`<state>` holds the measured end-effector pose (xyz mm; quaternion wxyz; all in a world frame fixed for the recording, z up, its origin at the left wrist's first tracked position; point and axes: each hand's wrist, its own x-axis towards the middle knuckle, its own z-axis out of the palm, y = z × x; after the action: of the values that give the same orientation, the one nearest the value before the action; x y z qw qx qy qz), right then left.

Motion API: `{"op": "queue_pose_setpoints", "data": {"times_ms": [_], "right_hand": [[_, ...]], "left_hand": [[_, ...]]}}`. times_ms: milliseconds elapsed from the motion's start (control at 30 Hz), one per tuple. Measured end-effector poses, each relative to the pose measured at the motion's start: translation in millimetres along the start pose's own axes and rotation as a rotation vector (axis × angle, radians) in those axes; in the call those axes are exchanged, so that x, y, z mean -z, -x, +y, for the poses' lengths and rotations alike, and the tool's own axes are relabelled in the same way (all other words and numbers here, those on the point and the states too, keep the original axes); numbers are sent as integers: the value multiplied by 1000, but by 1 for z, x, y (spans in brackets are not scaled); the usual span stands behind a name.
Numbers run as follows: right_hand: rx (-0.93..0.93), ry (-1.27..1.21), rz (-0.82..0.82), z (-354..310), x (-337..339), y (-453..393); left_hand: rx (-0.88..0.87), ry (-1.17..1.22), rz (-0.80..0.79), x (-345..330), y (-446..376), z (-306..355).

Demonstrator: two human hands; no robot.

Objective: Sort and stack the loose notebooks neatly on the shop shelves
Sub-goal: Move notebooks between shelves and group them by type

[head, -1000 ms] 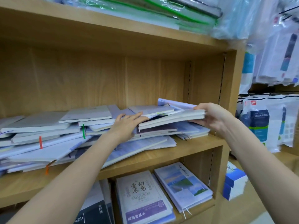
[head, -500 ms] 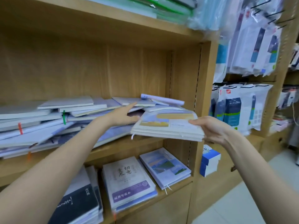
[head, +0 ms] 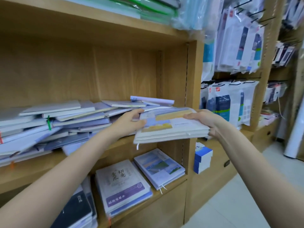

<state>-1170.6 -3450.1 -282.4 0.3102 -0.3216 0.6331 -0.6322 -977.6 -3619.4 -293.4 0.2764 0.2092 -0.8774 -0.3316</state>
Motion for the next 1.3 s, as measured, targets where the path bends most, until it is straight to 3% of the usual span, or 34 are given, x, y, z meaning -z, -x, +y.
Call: {"op": "queue_pose_setpoints", "data": {"times_ms": [100,167,333,400,600,900,1067,1200,1300], "right_hand": [[38,10,0,11,3,14],[68,9,-10,22,5,24],[81,-30,-101,80,25,56],[-18,-45,-186,110,39,70],[-300,91,-199,181,50,82],[-304,523,-182,207,13,-30],[-47,859,-38,193,2,-134],[50,1160,33,235,-14,-191],[-46,1355,-116,284,-31,-190]], "left_hand": [[174,348,-91,-18,5,3],[239,459,-102,-25,10,3],[240,316,-177,-49,43,-11],[228,173,-229,-70,62,-23],[416,250,-410,-134,108,-74],[574,315,-236,-142,63,-157],[516,317,-36,-162,-10,-193],[534,84,-147,-198,-33,-225],[518,-249,-326,-219,-32,-247]]}}
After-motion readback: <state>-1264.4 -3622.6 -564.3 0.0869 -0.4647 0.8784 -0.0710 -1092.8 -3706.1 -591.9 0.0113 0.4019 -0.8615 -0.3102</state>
